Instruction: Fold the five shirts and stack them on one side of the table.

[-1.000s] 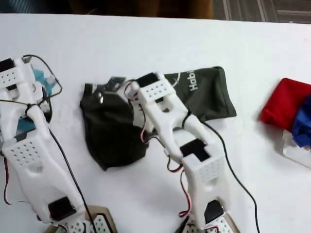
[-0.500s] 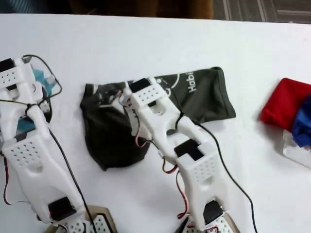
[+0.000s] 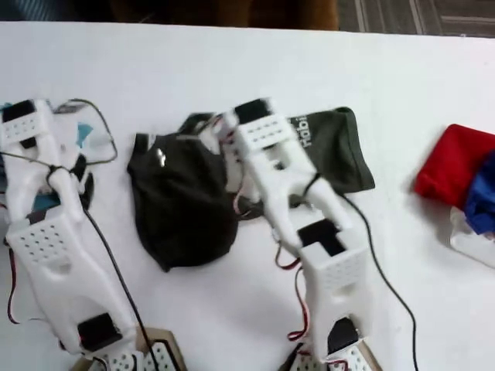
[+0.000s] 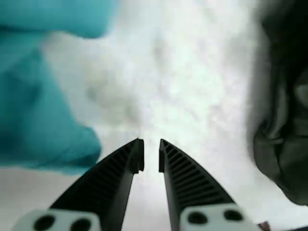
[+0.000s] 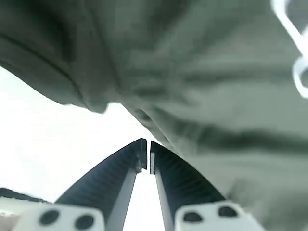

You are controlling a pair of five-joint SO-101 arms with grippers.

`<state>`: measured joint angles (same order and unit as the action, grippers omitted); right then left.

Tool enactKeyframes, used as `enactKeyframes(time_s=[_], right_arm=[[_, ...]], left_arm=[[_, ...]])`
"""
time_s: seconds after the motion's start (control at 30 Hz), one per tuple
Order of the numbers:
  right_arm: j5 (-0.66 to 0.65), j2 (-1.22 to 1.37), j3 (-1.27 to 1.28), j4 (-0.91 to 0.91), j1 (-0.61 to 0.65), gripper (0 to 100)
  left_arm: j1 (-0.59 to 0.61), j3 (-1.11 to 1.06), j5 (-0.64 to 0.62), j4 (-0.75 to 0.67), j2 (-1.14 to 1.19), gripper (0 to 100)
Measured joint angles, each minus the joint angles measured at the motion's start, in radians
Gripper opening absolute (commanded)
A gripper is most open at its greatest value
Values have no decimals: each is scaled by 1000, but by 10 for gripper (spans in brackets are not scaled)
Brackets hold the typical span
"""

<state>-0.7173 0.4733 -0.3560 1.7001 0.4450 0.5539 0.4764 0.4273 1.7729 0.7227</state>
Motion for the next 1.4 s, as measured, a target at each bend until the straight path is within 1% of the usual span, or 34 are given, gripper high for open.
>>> enactKeyframes(time_s=[0.1, 0.17, 0.23, 0.33, 0.4, 0.47, 0.53, 0.63, 0.7, 0.77, 0.87, 1.0, 1.1, 1.2, 1.3, 1.4], right_arm=[[0, -21, 0, 35, -63, 19], [0, -38, 0, 44, -100, 19], [0, -60, 0, 44, -144, 19], [0, -112, 12, 44, -213, 19], [0, -149, 43, 44, -249, 19], [0, -183, 81, 44, -285, 19], [0, -215, 126, 44, -325, 19], [0, -264, 193, 44, -390, 19], [0, -295, 233, 44, -427, 19], [0, -325, 265, 44, -456, 19], [0, -367, 293, 44, -497, 19], [0, -385, 316, 44, -520, 19], [0, -393, 338, 44, -526, 19], [0, -396, 359, 44, -528, 19], [0, -396, 365, 44, -539, 19], [-20, -396, 365, 44, -588, 19]], left_arm=[[-31, -26, 63, 0, -9, 79], [-46, -29, 123, 0, -58, 79], [-55, -34, 187, 0, -138, 82], [-104, -74, 330, 0, -295, 83], [-155, -141, 404, 0, -416, 84], [-215, -235, 446, 0, -534, 85], [-273, -345, 479, 0, -637, 120], [-334, -509, 496, 0, -741, 225], [-359, -614, 499, 0, -786, 272], [-367, -704, 502, 0, -821, 269], [-371, -789, 502, 0, -859, 217], [-371, -806, 471, 0, -876, 166], [-396, -812, 451, 0, -879, 154], [-445, -813, 446, 0, -879, 159], [-528, -815, 471, 0, -879, 216], [-612, -816, 482, 0, -879, 269]])
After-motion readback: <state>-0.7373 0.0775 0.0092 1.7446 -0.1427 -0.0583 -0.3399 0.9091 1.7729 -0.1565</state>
